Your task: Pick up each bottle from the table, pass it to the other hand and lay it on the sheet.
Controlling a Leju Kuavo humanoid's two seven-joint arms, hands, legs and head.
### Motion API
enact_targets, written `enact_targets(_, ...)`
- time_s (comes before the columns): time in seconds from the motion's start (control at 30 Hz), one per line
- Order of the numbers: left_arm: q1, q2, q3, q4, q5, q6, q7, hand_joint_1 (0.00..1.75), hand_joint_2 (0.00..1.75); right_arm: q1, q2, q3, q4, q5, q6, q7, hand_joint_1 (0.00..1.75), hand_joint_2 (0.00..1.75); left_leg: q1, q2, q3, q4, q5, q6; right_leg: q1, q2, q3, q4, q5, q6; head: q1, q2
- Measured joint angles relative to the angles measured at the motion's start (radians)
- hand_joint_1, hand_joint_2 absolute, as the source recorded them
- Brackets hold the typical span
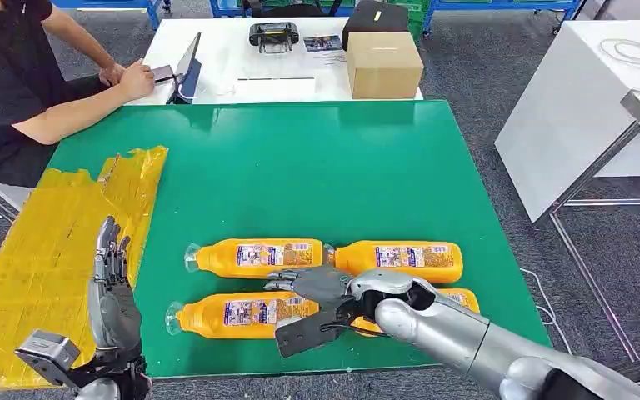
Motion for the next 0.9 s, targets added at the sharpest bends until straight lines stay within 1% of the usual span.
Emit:
enact_targets(0.13,-0.004,0.000,0.001,0.004,0.002,-0.006,0.001,0.00,0.00,-0.069,-0.009,0.068,0.000,-0.087,0.062,0.018,0.00,1.75,0.000,0.000,0.000,0.000,0.000,0.000,0.000,0.000,0.000,0.000,0.000,0.000,0.000,0.000)
enact_targets(0.27,-0.016,0.000,-0.007,0.017,0.011,-0.007,0.007,0.00,0.00,-0.111,0.004,0.135,0.011,-0.129,0.070,0.024,0.00,1.75,0.000,0.000,0.000,0.000,0.000,0.000,0.000,0.000,0.000,0.000,0.000,0.000,0.000,0.000)
enact_targets(0.43,-0.033,0.000,-0.015,0.034,0.019,-0.007,0.010,0.00,0.00,-0.123,0.053,0.204,0.050,-0.136,0.065,0.024,0.00,1.75,0.000,0.000,0.000,0.000,0.000,0.000,0.000,0.000,0.000,0.000,0.000,0.000,0.000,0.000)
enact_targets(0.67,-0.035,0.000,-0.022,0.042,0.019,-0.007,0.010,0.00,0.00,-0.135,0.076,0.239,0.081,-0.143,0.059,0.023,0.00,1.75,0.000,0.000,0.000,0.000,0.000,0.000,0.000,0.000,0.000,0.000,0.000,0.000,0.000,0.000)
enact_targets(0.73,-0.036,0.000,-0.023,0.043,0.019,-0.005,0.010,0.00,0.00,-0.134,0.090,0.247,0.096,-0.108,0.025,0.019,0.00,1.75,0.000,0.000,0.000,0.000,0.000,0.000,0.000,0.000,0.000,0.000,0.000,0.000,0.000,0.000)
enact_targets(0.9,-0.032,0.000,-0.024,0.043,0.020,-0.003,0.011,0.00,0.00,-0.081,0.164,0.271,0.205,0.088,-0.126,-0.006,0.00,1.75,0.001,0.000,0.001,0.000,0.000,0.000,0.001,0.000,0.000,0.000,0.000,0.000,0.000,0.000)
